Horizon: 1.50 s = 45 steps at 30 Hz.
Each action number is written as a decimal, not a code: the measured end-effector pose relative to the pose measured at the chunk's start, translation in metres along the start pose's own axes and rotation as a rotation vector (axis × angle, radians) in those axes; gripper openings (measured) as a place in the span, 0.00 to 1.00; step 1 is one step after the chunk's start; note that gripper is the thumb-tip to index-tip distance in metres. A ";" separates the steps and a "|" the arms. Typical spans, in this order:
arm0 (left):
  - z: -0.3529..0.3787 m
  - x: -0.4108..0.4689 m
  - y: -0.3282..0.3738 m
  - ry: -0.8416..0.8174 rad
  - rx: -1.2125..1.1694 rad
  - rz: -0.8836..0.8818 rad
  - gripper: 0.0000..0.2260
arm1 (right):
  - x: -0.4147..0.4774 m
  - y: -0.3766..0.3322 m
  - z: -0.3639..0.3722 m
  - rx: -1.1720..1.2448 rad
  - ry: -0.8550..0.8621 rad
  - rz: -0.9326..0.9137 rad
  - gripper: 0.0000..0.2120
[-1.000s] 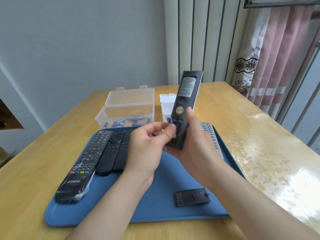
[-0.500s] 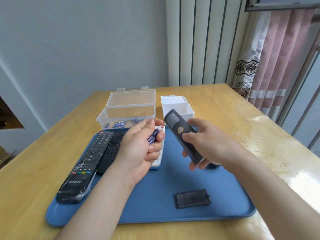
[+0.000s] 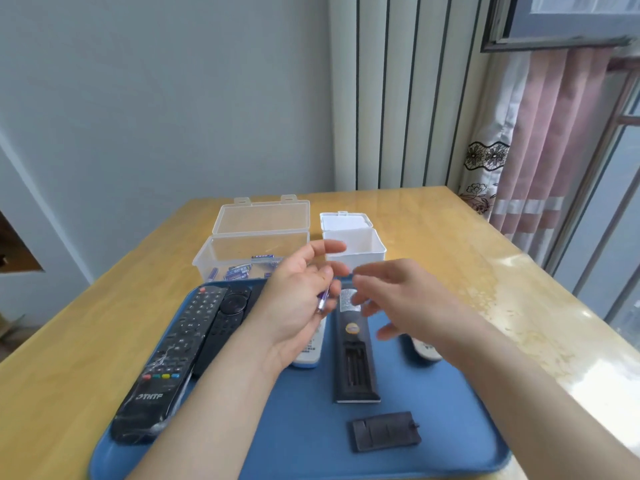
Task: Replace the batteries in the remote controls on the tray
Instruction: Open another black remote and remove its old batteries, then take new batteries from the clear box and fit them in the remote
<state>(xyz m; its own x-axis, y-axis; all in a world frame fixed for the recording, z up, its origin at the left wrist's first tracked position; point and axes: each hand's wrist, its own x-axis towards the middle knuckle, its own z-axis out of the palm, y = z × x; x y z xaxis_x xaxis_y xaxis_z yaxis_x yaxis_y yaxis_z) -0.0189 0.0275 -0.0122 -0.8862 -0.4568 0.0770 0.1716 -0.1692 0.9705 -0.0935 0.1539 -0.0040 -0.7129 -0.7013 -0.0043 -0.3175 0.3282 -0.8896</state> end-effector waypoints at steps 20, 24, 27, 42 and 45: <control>0.009 0.163 -0.001 0.000 0.475 0.317 0.17 | 0.149 0.001 -0.034 0.302 0.026 -0.012 0.06; -0.029 0.161 0.010 0.086 0.652 0.269 0.20 | 0.166 0.008 -0.033 -0.571 0.139 -0.135 0.09; -0.066 0.151 0.025 0.145 0.711 0.197 0.19 | 0.167 0.003 -0.033 -0.712 0.194 -0.163 0.14; -0.163 0.135 0.040 -0.074 1.441 -0.225 0.03 | 0.197 -0.065 0.072 -0.955 -0.285 -0.363 0.11; -0.161 0.141 0.041 -0.159 1.517 -0.288 0.03 | 0.207 -0.063 0.083 -1.100 -0.341 -0.331 0.13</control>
<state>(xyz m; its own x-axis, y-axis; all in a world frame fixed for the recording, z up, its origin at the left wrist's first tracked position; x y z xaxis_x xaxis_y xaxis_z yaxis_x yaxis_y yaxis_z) -0.0676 -0.1842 0.0016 -0.8634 -0.4545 -0.2192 -0.5008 0.8250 0.2619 -0.1689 -0.0642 0.0129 -0.3461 -0.9308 -0.1179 -0.9371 0.3490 -0.0044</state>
